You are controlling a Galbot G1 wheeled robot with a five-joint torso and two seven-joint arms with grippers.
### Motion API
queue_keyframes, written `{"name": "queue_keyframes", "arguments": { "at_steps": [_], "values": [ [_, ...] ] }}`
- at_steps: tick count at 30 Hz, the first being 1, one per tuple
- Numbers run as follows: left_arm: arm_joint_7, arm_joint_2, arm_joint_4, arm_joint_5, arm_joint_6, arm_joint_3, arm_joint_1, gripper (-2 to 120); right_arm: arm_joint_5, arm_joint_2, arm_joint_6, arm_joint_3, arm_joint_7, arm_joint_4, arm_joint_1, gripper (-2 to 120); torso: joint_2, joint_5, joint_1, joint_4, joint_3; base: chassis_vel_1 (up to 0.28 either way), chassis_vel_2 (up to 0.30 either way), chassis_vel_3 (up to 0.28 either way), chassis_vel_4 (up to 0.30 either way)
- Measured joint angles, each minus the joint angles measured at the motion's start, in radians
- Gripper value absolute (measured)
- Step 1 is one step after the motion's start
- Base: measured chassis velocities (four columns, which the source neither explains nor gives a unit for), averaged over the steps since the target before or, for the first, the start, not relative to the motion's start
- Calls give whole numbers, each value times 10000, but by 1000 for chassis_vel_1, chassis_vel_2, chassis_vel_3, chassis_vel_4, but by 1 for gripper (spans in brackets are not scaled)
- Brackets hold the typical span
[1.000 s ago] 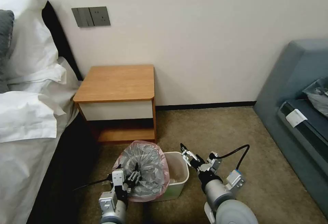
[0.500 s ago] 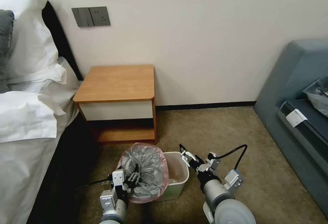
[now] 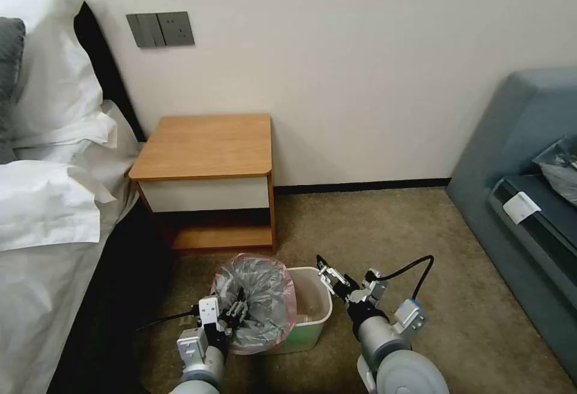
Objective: Pick up the garbage bag from the table and place it over the trash can.
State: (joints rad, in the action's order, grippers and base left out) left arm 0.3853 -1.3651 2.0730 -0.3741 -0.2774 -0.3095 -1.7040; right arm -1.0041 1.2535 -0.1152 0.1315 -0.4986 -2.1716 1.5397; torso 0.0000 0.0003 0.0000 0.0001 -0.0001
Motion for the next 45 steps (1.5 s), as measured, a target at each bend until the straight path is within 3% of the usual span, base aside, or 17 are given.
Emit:
{"name": "queue_keyframes", "arguments": {
  "at_steps": [6,16,20,23,24,28,29,32,36,45],
  "values": [
    [140,18,105,-69,-281,0,-2,49,50,28,12,10,0,0,37,100,0,-1,0,0,0,0,0,0,0],
    [232,9,116,-201,-340,13,24,11,223,159,53,44,27,35,107,100,0,-3,0,-1,0,0,0,0,0],
    [221,5,84,-288,-133,13,15,8,278,139,56,76,62,-76,108,100,0,-3,0,-1,0,0,0,0,0],
    [133,-32,-110,-274,751,-103,-15,8,309,-33,17,-3,166,-478,106,100,-1,-9,0,-2,1,0,0,0,0],
    [133,-32,-110,-274,751,-103,-15,8,309,-33,17,-3,166,-478,106,100,-1,-9,0,-2,1,0,0,0,0],
    [-118,3,-130,-128,2091,-328,-128,8,488,-411,-190,-292,605,-1037,105,100,0,-4,0,-2,2,0,0,0,0],
    [-118,3,-130,-128,2091,-328,-128,8,488,-411,-190,-292,605,-1037,105,100,0,-4,0,-2,2,0,0,0,0],
    [-696,59,37,-38,3044,-639,-174,8,1064,-1018,-483,-730,1475,-1398,-30,100,-1,-2,0,-2,1,0,0,0,0],
    [-1304,105,235,-18,3582,-887,-196,8,1569,-1597,-964,-1143,2308,-1463,-549,100,0,-2,0,-1,1,0,0,0,0],
    [-2338,77,411,456,4349,-1203,-350,8,2285,-1719,-1738,-2306,1554,-776,-2145,100,-1,-3,0,0,1,0,0,0,0]
  ]
}}
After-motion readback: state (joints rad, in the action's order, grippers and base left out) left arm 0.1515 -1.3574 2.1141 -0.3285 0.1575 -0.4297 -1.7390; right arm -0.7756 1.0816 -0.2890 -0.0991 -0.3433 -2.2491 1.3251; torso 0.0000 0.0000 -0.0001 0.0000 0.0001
